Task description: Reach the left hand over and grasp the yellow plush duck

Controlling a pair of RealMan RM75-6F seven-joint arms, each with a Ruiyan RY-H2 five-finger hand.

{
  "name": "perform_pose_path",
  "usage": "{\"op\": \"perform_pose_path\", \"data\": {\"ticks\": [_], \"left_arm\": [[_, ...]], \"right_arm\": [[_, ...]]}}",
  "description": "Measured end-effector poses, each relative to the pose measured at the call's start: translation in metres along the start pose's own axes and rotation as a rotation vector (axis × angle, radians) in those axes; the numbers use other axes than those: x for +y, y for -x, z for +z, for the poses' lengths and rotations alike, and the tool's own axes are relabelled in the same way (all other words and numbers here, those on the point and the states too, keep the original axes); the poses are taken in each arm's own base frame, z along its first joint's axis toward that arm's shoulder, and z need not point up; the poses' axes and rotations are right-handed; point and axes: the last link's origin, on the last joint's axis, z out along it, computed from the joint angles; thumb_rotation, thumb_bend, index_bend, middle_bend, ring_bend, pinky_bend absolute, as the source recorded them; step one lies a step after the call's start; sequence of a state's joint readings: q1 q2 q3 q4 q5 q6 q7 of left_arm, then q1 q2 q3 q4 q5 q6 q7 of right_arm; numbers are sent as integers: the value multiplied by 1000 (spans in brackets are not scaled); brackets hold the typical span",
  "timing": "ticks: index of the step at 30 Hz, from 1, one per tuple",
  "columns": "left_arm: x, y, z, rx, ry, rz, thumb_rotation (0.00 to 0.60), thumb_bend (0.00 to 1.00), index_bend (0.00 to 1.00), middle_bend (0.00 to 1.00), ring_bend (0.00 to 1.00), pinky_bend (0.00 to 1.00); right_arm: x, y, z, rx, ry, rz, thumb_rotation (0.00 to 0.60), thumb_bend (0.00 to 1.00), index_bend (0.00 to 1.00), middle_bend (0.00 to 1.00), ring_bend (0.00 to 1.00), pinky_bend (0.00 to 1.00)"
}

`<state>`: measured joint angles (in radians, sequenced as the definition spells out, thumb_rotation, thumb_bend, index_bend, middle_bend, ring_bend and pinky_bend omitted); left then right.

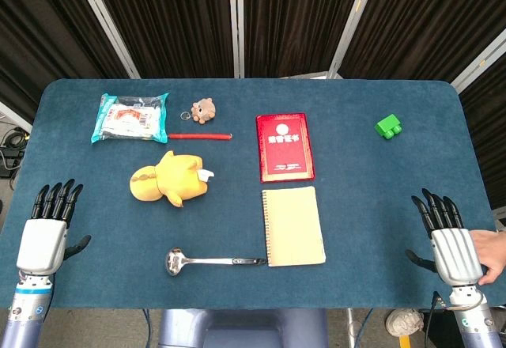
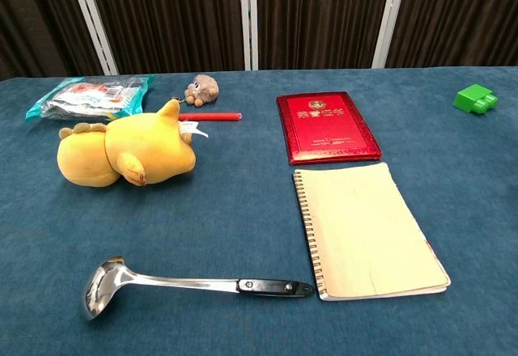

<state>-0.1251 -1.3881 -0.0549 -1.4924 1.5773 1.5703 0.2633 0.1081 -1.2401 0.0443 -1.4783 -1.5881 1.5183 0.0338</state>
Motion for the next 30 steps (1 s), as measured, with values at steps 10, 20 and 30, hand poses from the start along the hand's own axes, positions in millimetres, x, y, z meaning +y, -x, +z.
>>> {"op": "perform_pose_path", "data": {"ticks": [10, 20, 30], "left_arm": [[1, 0, -1, 0, -2, -4, 600, 90, 0, 0, 0, 0], [1, 4, 2, -14, -3, 0, 600, 120, 0, 0, 0, 0], [4, 6, 4, -18, 2, -10, 600, 984, 0, 0, 0, 0]], "right_arm": [[-1, -1, -2, 2, -6, 0, 600, 73, 0, 0, 0, 0], [-2, 1, 0, -5, -6, -4, 600, 74, 0, 0, 0, 0], [-3, 1, -2, -2, -10, -3, 600, 74, 0, 0, 0, 0]]}}
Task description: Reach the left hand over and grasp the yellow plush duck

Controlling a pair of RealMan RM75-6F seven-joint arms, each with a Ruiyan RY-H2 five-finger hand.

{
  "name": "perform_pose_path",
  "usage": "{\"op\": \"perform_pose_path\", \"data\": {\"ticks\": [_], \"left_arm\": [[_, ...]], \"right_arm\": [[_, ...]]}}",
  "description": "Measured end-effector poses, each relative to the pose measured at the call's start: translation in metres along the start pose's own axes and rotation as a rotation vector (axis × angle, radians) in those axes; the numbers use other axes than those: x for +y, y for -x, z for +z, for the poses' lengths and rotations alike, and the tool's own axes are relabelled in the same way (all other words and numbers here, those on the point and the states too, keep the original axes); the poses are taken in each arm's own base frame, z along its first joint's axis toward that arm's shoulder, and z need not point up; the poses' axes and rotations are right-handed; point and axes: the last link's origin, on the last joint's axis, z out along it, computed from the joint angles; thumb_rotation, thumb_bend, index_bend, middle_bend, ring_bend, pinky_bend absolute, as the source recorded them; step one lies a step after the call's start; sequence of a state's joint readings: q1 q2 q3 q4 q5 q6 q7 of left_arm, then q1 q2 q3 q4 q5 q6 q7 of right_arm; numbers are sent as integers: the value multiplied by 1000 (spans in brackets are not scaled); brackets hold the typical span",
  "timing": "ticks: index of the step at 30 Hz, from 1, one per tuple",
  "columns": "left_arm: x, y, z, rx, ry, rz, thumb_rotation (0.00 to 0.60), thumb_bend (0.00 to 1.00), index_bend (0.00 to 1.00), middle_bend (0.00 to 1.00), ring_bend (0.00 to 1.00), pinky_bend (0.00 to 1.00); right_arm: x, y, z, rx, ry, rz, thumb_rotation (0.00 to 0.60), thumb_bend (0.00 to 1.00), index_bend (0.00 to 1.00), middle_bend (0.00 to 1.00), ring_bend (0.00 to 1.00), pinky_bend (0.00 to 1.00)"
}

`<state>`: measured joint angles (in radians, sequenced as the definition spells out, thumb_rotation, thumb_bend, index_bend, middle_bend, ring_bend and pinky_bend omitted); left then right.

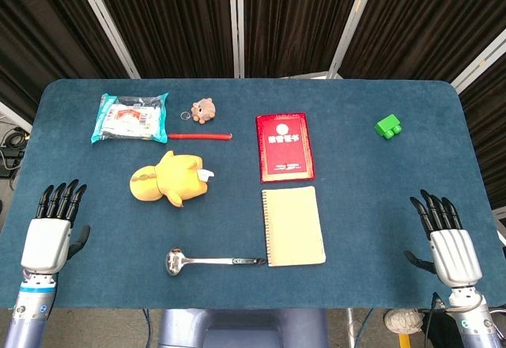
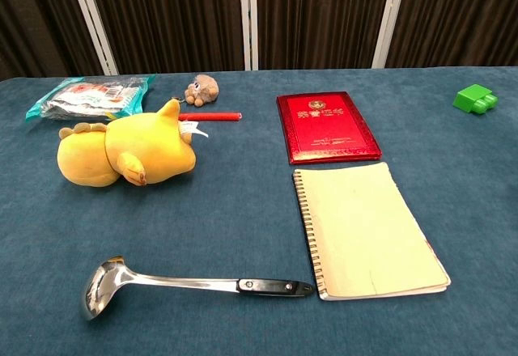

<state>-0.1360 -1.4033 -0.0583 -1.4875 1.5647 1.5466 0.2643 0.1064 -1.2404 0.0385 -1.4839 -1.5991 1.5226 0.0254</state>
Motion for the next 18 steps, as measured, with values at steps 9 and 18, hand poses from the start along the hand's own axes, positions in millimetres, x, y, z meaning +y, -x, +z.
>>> {"op": "perform_pose_path", "data": {"ticks": [9, 18], "left_arm": [[16, 6, 20, 32, 34, -56, 600, 1000, 0, 0, 0, 0], [43, 23, 61, -18, 48, -57, 600, 1000, 0, 0, 0, 0]], "right_arm": [[-2, 3, 0, -12, -2, -3, 600, 73, 0, 0, 0, 0], [0, 0, 0, -7, 2, 14, 600, 73, 0, 0, 0, 0]]}}
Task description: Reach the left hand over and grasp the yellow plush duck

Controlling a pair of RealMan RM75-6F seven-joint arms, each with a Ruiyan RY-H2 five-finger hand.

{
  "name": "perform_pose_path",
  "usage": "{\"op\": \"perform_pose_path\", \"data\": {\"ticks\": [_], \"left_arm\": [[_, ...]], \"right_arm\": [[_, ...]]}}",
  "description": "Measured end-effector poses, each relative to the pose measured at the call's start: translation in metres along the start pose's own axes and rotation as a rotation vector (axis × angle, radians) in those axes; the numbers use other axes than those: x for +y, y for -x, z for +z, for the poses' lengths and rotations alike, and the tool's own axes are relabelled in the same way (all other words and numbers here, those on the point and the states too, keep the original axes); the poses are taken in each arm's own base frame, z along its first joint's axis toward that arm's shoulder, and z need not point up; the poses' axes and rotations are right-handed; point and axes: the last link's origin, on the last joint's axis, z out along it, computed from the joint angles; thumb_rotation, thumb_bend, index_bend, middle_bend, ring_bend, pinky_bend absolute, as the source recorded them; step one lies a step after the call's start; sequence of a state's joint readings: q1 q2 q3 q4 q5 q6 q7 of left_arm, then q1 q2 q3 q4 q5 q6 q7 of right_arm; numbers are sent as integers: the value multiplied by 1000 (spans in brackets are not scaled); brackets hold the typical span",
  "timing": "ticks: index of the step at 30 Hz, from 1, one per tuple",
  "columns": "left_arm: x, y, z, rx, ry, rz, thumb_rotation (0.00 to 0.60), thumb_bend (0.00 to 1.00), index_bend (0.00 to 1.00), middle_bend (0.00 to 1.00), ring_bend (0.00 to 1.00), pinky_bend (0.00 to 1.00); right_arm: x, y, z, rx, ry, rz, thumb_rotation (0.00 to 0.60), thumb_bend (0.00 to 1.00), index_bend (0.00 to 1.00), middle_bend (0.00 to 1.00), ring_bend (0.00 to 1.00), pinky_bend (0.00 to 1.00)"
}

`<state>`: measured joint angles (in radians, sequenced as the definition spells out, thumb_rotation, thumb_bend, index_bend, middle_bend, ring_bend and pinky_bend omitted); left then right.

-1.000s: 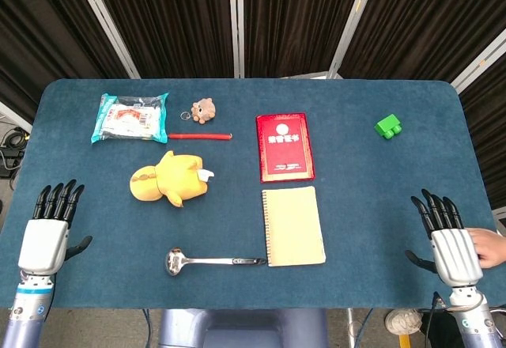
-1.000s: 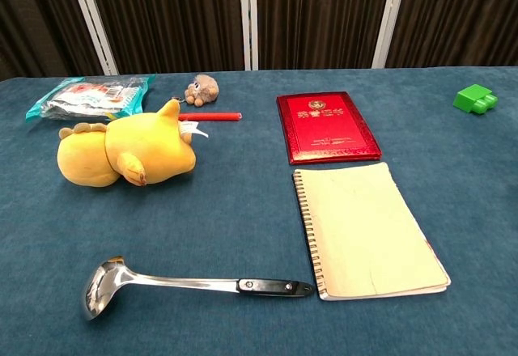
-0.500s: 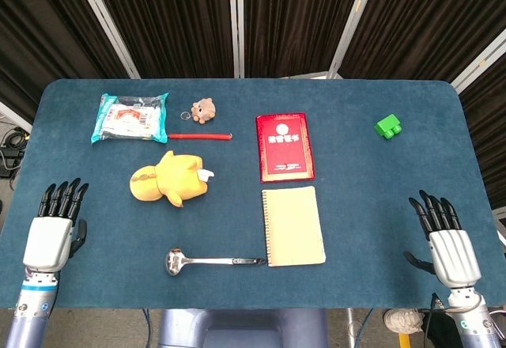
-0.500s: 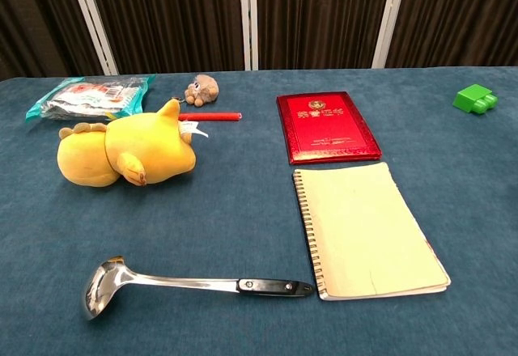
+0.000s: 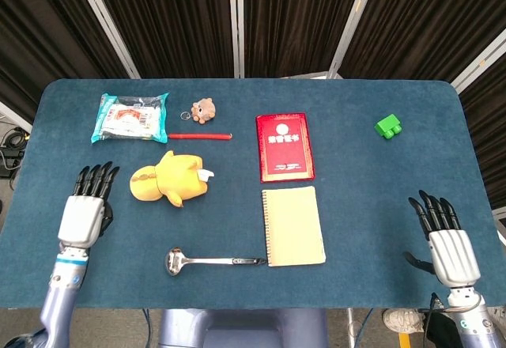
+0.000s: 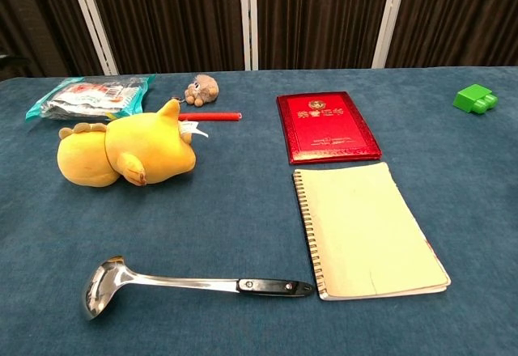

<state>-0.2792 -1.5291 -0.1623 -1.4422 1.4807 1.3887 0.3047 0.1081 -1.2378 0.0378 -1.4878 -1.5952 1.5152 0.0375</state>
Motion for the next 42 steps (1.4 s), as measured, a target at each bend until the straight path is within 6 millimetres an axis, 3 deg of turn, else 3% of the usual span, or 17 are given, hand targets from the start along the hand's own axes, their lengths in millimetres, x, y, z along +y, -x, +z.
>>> {"op": "perform_pose_path", "data": {"ticks": [7, 13, 30, 42], "left_arm": [[25, 21, 44, -32, -49, 42, 600, 1000, 0, 0, 0, 0], [42, 35, 65, -73, -53, 86, 600, 1000, 0, 0, 0, 0], [76, 86, 85, -178, -94, 87, 600, 1000, 0, 0, 0, 0], [124, 101, 99, -150, 30, 136, 600, 1000, 0, 0, 0, 0]], "right_arm": [[2, -1, 0, -4, 0, 17, 600, 74, 0, 0, 0, 0], [4, -3, 2, -7, 4, 31, 600, 72, 0, 0, 0, 0], [5, -4, 2, -22, 1, 64, 600, 73, 0, 0, 0, 0], [6, -3, 3, -29, 5, 69, 600, 73, 0, 0, 0, 0]]}}
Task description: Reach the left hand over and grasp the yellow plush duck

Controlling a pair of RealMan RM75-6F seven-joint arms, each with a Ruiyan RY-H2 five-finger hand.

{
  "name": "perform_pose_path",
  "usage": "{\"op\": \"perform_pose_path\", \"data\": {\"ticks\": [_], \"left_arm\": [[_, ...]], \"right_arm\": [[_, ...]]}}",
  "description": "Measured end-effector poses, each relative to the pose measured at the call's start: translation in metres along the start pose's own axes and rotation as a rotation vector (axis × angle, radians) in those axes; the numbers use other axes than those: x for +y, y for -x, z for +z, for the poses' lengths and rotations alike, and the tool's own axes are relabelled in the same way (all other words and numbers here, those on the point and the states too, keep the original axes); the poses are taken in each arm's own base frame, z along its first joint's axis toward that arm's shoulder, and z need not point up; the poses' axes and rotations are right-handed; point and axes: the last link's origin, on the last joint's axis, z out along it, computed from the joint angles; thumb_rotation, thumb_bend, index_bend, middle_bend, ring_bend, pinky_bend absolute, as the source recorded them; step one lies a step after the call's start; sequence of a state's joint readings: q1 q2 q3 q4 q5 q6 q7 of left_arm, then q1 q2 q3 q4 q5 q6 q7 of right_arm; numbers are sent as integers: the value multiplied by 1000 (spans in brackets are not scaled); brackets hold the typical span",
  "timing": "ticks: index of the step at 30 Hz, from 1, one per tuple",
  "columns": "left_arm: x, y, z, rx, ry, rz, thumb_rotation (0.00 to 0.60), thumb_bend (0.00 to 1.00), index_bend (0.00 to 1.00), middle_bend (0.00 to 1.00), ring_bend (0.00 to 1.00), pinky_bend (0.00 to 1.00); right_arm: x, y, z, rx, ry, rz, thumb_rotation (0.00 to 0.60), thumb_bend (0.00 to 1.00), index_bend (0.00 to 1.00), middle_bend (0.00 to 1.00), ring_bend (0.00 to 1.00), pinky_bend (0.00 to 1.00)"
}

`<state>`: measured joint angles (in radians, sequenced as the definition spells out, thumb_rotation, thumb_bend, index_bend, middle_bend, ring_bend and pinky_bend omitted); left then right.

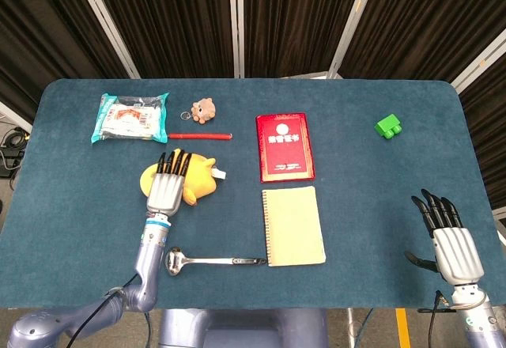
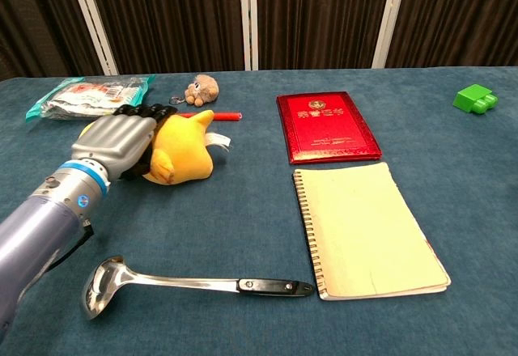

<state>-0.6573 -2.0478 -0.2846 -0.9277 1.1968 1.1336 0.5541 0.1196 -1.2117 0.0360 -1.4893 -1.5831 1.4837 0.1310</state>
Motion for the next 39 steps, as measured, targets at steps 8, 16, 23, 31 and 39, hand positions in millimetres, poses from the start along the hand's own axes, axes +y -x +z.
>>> {"op": "perform_pose_path", "data": {"ticks": [8, 16, 23, 31, 39], "left_arm": [[21, -15, -6, 85, 54, -23, 600, 1000, 0, 0, 0, 0], [-1, -24, -6, 90, 3, -43, 600, 1000, 0, 0, 0, 0], [-6, -16, 1, 41, -18, -31, 600, 1000, 0, 0, 0, 0], [-15, 1, -1, -6, -54, -3, 600, 1000, 0, 0, 0, 0], [-41, 6, -15, 3, -74, -3, 600, 1000, 0, 0, 0, 0]], "right_arm": [[-3, 1, -1, -1, -11, -6, 600, 73, 0, 0, 0, 0], [-3, 2, -2, -3, -11, -9, 600, 73, 0, 0, 0, 0], [-3, 4, -1, -11, -7, -13, 600, 74, 0, 0, 0, 0], [-7, 1, -5, -4, -23, -15, 600, 73, 0, 0, 0, 0], [-8, 2, -5, -4, -23, -21, 600, 73, 0, 0, 0, 0]]}}
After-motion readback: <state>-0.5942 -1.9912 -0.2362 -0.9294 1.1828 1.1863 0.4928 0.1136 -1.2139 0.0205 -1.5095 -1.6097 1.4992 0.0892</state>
